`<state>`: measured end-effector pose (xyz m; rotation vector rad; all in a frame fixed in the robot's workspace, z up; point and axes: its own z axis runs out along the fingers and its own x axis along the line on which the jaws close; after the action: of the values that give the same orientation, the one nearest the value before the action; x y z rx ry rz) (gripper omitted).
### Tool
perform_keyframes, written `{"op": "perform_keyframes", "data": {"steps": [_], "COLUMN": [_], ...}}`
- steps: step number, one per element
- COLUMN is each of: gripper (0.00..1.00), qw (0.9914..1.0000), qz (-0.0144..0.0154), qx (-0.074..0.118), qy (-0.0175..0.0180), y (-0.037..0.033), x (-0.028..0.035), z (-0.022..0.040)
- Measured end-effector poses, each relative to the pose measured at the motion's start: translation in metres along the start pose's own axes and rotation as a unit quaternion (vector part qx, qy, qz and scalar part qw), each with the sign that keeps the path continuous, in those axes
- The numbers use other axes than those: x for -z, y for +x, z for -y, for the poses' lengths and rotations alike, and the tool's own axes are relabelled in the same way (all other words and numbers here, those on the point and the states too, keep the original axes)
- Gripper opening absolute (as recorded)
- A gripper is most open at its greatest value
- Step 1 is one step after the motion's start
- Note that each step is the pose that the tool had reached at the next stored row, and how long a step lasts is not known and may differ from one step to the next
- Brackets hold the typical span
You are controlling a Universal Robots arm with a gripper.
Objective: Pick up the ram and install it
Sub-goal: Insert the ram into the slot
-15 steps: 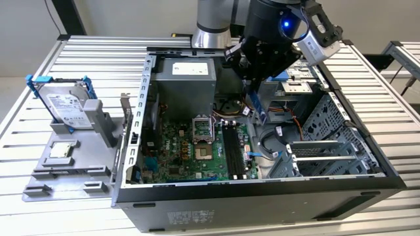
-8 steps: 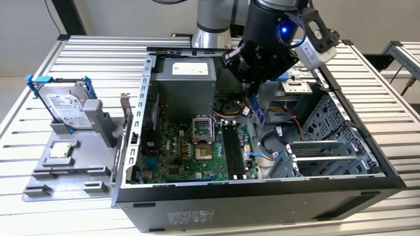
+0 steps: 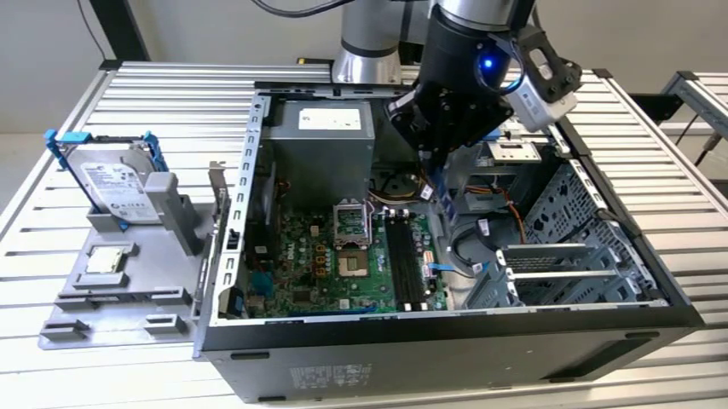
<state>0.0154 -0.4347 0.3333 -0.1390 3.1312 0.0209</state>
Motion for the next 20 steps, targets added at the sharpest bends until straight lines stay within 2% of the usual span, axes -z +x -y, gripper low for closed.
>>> {"op": "perform_keyframes", "data": {"steps": [20], "gripper": [0.00], "qw": [1.00000], "qz": [0.0000], "qx": [0.000], "qy": [0.0000], "y": [0.0003], "x": [-0.0337], "z": [0.0003]}}
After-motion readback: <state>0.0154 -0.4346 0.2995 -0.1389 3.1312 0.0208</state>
